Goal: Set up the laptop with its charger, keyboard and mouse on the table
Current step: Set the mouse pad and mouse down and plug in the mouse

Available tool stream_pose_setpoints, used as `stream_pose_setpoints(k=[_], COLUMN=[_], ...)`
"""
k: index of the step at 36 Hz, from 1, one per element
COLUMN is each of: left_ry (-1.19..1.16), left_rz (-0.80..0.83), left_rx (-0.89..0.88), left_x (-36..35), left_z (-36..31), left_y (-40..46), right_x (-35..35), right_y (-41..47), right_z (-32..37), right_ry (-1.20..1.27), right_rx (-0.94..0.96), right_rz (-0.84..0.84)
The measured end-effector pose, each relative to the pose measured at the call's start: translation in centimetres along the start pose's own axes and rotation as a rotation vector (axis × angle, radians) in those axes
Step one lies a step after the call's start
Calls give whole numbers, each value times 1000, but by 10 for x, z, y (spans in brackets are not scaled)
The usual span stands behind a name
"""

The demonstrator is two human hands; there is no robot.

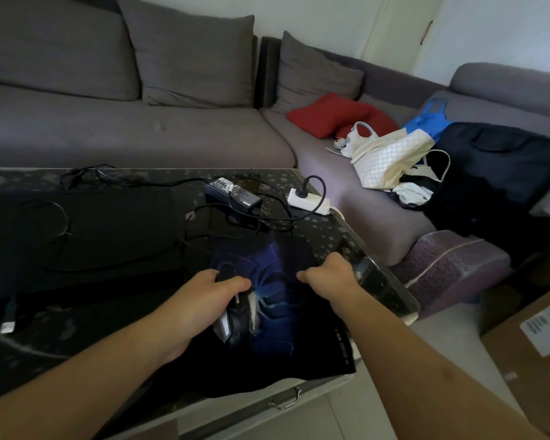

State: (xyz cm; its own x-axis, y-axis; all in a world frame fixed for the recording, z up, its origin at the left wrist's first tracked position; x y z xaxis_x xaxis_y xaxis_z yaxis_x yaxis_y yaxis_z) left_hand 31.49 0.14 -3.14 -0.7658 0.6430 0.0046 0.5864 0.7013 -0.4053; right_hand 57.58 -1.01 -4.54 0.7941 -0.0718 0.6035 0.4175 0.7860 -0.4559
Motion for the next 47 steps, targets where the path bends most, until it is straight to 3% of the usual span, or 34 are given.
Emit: stream_pose_setpoints(k=[7, 12, 17, 26, 30, 38, 44, 47], left_ry=[-10, -17, -90, -91, -92, -74, -61, -71], left_rz=[-6, -34, -38, 21, 10, 15, 19, 25], left_rx=[-4, -51, -86, -80, -84, -36, -32, -30], left_x=[1, 3, 6, -2, 1, 9, 7, 3], left_z=[3, -5, -9, -16, -14, -2, 1, -2], left_y=[-1, 1, 5, -6, -11, -8, -3, -3], right_x=[-6, -2, 31, 6, -3, 24, 25, 23], right_y=[-3, -7, -38, -72, -83, -89, -80, -65], right_z=[9, 0, -39, -80, -70, -42, -15, -8], right_ry=[-23, 240, 565, 724, 545, -195, -306, 3], right_rx=[-8, -20, -129, -241, -262, -247, -180, -104], right_rz=[-85, -25, -129, 56, 230, 218, 259, 298])
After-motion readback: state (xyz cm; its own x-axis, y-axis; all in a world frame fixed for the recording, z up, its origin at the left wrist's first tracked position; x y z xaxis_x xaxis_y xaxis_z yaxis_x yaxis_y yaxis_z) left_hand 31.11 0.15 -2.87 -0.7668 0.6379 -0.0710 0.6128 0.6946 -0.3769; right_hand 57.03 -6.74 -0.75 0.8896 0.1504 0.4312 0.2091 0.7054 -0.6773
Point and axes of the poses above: each hand's wrist, its own y-axis towards the middle knuckle, its own x-axis out of the back of the hand, z = x × y, the point moved 7 cm from there along y, towards the middle knuckle, and after that the axes turned 14 degrees about z, right-handed, at the moved point
